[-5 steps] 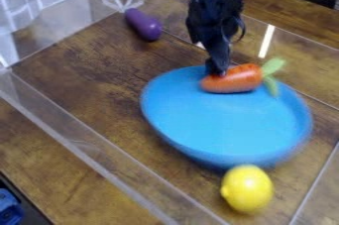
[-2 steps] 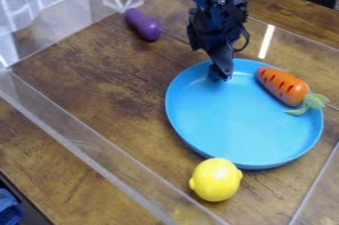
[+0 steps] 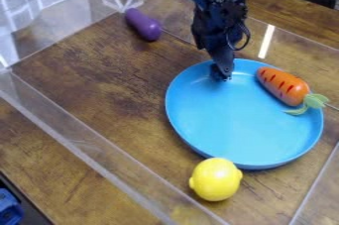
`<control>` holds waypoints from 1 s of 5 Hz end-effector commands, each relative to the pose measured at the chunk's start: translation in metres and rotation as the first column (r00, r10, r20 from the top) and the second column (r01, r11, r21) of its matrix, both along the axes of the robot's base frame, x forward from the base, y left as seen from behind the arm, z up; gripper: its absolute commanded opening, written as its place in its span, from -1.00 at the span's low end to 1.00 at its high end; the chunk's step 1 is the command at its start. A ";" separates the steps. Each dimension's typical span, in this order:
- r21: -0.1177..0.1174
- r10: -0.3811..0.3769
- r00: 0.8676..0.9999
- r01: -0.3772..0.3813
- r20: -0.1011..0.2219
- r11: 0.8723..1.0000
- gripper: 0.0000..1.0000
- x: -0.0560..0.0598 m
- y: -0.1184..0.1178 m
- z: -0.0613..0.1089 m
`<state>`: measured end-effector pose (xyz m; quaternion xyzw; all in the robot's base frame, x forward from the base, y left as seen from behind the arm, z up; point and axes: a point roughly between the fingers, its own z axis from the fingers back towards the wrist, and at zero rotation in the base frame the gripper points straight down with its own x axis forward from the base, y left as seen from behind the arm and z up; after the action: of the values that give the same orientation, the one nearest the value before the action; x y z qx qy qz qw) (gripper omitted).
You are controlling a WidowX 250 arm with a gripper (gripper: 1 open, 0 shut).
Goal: Put the carrot on the blue tray
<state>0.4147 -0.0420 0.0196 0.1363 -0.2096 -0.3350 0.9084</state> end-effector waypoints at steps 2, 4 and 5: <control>0.008 0.004 0.991 -0.003 -0.134 1.000 1.00 -0.019 -0.023 -0.048; -0.002 -0.022 0.990 0.022 -0.138 1.000 1.00 -0.023 -0.037 -0.048; -0.005 -0.034 0.990 0.034 -0.139 0.999 1.00 -0.026 -0.044 -0.048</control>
<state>0.4164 -0.0640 0.0190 0.1243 -0.2134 -0.3335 0.9098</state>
